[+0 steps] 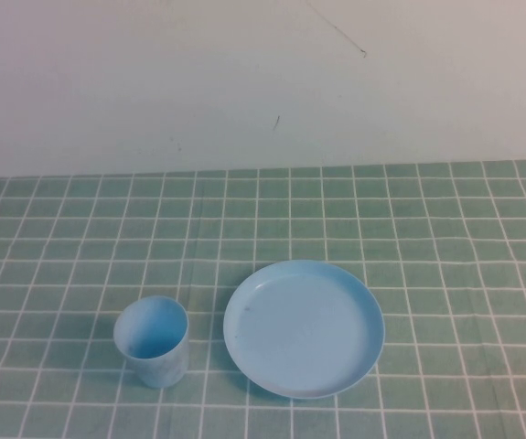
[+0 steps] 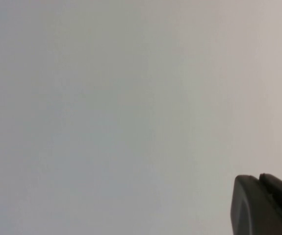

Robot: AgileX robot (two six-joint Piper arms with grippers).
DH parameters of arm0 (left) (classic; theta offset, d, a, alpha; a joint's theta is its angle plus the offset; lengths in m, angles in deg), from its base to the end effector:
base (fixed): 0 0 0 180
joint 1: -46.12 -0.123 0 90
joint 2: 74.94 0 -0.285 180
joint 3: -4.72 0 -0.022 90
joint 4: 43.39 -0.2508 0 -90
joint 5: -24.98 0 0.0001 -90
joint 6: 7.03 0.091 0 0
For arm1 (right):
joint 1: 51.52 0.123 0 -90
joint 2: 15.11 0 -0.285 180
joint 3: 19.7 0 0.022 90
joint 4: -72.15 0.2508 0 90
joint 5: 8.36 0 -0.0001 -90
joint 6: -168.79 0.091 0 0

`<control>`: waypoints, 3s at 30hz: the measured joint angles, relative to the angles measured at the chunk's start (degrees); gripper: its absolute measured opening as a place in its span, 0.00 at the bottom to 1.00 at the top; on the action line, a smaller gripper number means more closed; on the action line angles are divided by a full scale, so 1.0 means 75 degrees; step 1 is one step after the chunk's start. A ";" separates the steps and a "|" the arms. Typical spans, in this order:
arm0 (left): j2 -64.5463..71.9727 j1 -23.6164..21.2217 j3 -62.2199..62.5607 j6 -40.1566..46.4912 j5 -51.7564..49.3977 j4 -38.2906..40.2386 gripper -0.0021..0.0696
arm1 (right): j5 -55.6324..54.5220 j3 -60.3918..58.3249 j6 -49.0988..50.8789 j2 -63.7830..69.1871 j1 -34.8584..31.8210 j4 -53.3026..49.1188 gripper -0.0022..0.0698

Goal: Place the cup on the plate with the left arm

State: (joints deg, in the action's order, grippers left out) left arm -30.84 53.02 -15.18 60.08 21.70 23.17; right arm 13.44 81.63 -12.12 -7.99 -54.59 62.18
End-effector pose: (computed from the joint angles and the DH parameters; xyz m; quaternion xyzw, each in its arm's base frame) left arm 0.0924 -0.0161 0.4890 0.0573 0.5368 -0.0605 0.8396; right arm 0.0520 -0.0087 0.1716 -0.0309 0.8046 -0.0941 0.5855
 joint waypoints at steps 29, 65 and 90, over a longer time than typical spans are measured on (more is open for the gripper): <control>0.3797 0.0667 -0.0219 -0.6629 -0.4990 -0.7157 0.03 | 0.0000 0.0000 0.0000 0.0000 0.0000 0.0000 0.03; 0.9210 0.0682 0.2242 -0.8309 -0.7692 -0.7732 0.59 | 0.0000 0.0000 0.0000 0.0000 0.0000 0.0000 0.03; 0.9356 0.2528 0.5655 -0.8617 -0.8934 -0.8140 0.04 | 0.0000 0.0000 0.0000 0.0000 0.0000 0.0000 0.03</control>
State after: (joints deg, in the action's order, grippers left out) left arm 39.33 71.98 27.23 -4.55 -45.31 -37.88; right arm 13.44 81.63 -12.12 -7.99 -54.59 62.18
